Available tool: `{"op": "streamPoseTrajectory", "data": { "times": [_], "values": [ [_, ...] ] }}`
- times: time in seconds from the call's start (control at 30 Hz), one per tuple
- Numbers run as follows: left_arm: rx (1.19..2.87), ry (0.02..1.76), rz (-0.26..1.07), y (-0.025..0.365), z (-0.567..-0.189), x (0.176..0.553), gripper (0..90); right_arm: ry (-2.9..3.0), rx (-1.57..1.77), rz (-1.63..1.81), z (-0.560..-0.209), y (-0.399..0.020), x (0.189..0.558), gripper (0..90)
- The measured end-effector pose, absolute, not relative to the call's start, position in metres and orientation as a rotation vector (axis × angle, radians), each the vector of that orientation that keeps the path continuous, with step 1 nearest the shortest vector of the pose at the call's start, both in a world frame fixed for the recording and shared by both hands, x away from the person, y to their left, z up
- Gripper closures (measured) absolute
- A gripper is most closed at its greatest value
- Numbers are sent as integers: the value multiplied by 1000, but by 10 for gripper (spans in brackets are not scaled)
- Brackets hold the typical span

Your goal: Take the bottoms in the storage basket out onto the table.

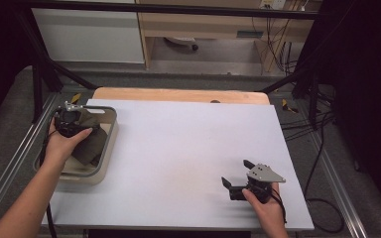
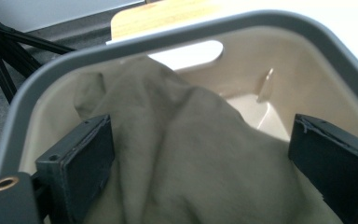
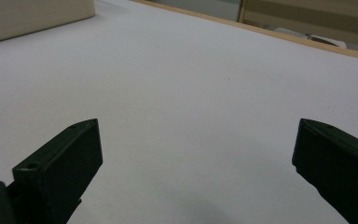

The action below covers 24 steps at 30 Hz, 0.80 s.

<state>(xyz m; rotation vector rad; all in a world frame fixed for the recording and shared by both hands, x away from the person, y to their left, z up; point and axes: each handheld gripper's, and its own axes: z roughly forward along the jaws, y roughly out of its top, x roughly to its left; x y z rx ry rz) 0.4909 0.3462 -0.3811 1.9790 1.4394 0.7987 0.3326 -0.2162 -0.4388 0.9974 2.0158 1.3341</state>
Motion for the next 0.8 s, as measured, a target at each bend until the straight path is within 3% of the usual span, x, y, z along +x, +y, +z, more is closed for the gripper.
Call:
{"op": "streamPoseTrajectory", "data": {
  "times": [0.8],
  "values": [
    [2052, 1455, 754, 338, -406, 491, 0, 2037, 1000, 1336, -440, -215, 333, 20]
  ]
}}
